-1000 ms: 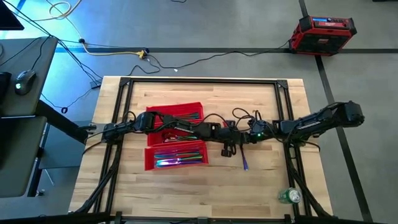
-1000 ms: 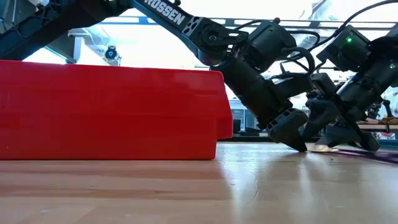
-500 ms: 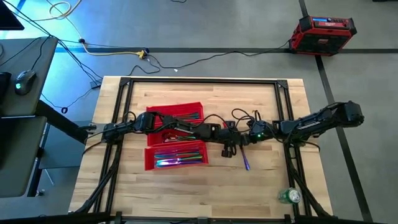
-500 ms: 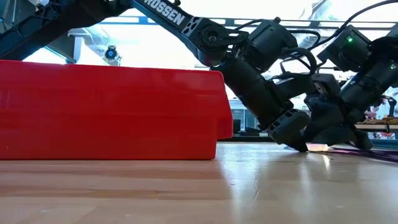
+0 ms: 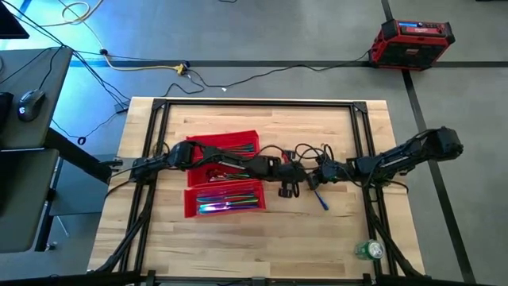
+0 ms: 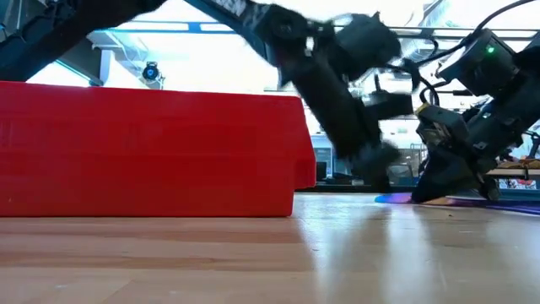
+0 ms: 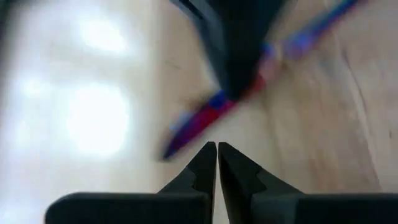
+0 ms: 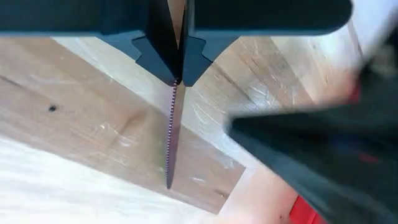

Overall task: Sort silverware
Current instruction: Put the purple table knife into the bottom red bin

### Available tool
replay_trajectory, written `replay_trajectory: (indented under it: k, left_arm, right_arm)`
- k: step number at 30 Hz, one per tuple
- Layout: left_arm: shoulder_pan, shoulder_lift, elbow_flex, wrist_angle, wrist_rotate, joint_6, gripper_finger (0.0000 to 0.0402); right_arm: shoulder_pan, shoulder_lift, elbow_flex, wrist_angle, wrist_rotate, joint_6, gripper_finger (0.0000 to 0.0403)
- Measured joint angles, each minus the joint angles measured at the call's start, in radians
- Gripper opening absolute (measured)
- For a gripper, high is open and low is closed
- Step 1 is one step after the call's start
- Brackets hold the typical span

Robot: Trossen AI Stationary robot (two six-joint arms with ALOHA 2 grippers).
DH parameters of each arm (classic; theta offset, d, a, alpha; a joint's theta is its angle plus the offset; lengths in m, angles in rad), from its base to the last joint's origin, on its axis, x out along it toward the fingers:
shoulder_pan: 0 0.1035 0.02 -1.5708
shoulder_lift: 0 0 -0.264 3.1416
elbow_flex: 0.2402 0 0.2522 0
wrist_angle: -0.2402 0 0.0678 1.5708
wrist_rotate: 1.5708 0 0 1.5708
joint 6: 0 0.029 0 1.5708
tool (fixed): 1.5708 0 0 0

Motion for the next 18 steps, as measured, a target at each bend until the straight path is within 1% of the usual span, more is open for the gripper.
replay_trajectory:
  k: [3, 6, 9, 14, 18]
  left_arm:
    - [-0.029, -0.095, 0.006, -0.076, -0.095, 0.005, 0.0]
    - [-0.067, -0.194, 0.006, -0.168, -0.179, -0.002, 0.0]
    - [-0.117, -0.305, 0.005, -0.25, -0.259, -0.004, 0.0]
    - [-0.214, -0.515, 0.009, -0.36, -0.399, -0.053, 0.0]
    - [-0.301, -0.642, 0.006, -0.469, -0.484, -0.123, 0.0]
  right_arm:
    - [0.021, -0.017, 0.016, -0.012, 0.042, -0.041, 0.0]
    - [0.046, -0.019, 0.072, -0.032, 0.087, -0.123, 0.0001]
    - [0.068, -0.022, 0.168, -0.036, 0.118, -0.212, 0.0001]
    - [0.105, -0.022, 0.334, -0.155, 0.169, -0.343, 0.0001]
    - [0.13, -0.022, 0.454, -0.233, 0.205, -0.431, 0.0001]
